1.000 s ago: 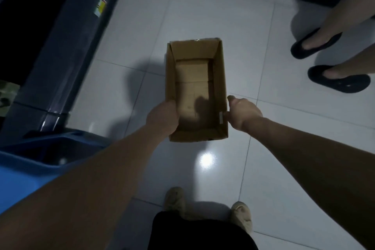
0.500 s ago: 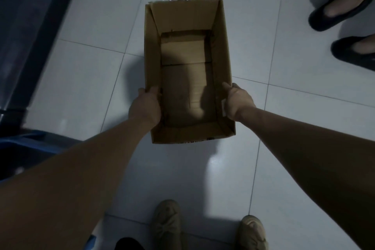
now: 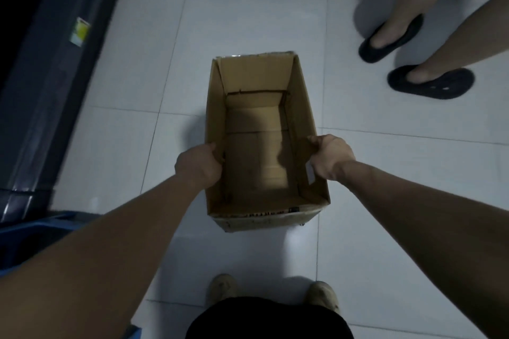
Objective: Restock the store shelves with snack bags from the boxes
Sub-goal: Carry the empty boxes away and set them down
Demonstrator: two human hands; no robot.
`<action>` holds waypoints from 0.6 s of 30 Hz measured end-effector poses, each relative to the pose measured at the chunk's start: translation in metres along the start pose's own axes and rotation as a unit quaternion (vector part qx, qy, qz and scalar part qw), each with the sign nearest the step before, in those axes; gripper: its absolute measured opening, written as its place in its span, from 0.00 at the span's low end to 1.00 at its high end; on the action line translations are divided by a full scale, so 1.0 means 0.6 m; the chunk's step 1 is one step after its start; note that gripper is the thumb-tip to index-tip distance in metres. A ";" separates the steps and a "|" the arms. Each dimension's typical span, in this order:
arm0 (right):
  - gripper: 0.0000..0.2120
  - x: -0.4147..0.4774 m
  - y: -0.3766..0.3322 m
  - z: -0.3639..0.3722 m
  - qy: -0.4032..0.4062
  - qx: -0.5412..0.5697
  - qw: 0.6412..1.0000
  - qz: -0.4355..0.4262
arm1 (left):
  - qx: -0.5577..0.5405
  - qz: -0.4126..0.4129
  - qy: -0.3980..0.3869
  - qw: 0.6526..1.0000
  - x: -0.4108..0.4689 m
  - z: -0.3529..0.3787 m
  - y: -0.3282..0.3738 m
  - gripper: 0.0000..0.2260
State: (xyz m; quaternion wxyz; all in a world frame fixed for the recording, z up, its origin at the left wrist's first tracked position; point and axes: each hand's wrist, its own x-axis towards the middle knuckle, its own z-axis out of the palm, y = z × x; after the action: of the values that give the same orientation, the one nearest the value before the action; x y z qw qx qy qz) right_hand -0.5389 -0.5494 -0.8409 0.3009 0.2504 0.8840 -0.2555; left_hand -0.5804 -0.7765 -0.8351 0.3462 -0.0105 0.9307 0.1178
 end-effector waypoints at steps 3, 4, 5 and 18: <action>0.28 -0.060 0.052 -0.082 0.010 0.023 0.999 0.028 | 0.040 0.041 -0.028 0.998 -0.056 -0.036 0.082 0.22; 0.29 -0.084 0.074 -0.108 0.011 0.030 0.999 0.042 | 0.059 0.058 -0.043 0.996 -0.075 -0.045 0.113 0.23; 0.30 -0.108 0.099 -0.133 0.013 0.037 0.998 0.056 | 0.077 0.074 -0.057 0.993 -0.095 -0.054 0.145 0.24; 0.26 -0.452 0.494 -0.269 0.143 0.272 0.916 0.257 | 0.291 0.321 -0.107 0.895 -0.362 0.020 0.605 0.19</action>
State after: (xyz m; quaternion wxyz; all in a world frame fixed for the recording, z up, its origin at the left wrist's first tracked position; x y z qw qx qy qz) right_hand -0.2394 -0.3102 -0.6403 0.1468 0.5749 0.7191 -0.3618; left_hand -0.4443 -0.4345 -0.6265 0.3749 0.4030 0.8332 -0.0533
